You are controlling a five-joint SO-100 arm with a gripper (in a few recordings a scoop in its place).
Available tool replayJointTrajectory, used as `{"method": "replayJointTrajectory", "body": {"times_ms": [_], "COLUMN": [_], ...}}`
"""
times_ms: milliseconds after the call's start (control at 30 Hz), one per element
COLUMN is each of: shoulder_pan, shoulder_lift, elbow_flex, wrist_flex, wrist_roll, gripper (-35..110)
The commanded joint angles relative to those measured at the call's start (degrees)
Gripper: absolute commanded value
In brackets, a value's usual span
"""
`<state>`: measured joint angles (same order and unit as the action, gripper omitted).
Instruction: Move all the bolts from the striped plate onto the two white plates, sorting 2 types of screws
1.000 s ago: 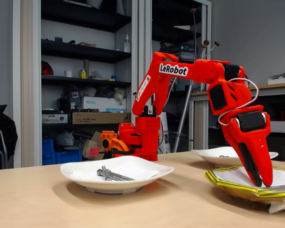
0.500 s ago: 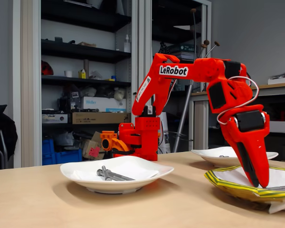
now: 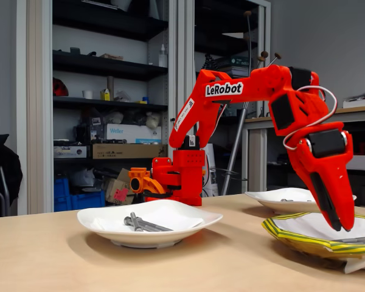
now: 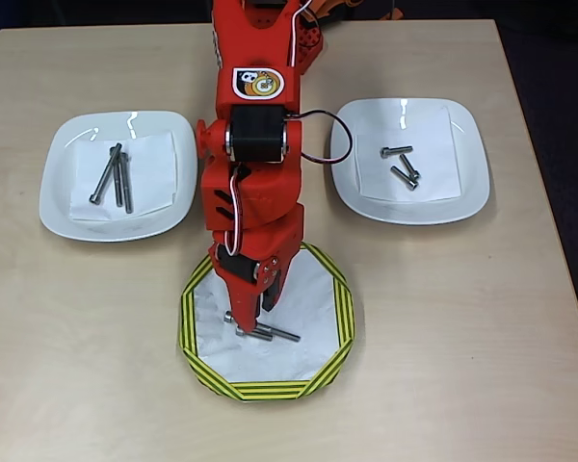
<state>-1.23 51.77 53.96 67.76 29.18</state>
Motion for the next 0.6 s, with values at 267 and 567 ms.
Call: {"method": "replayJointTrajectory", "body": {"times_ms": [267,567], "shoulder_pan": [0.9,2.3], "shoulder_lift": [-3.7,-13.0], "elbow_flex": [-3.3,-14.3], "wrist_flex": [2.1,6.2], "wrist_roll": [5.7,10.2], "gripper": [9,2]}}
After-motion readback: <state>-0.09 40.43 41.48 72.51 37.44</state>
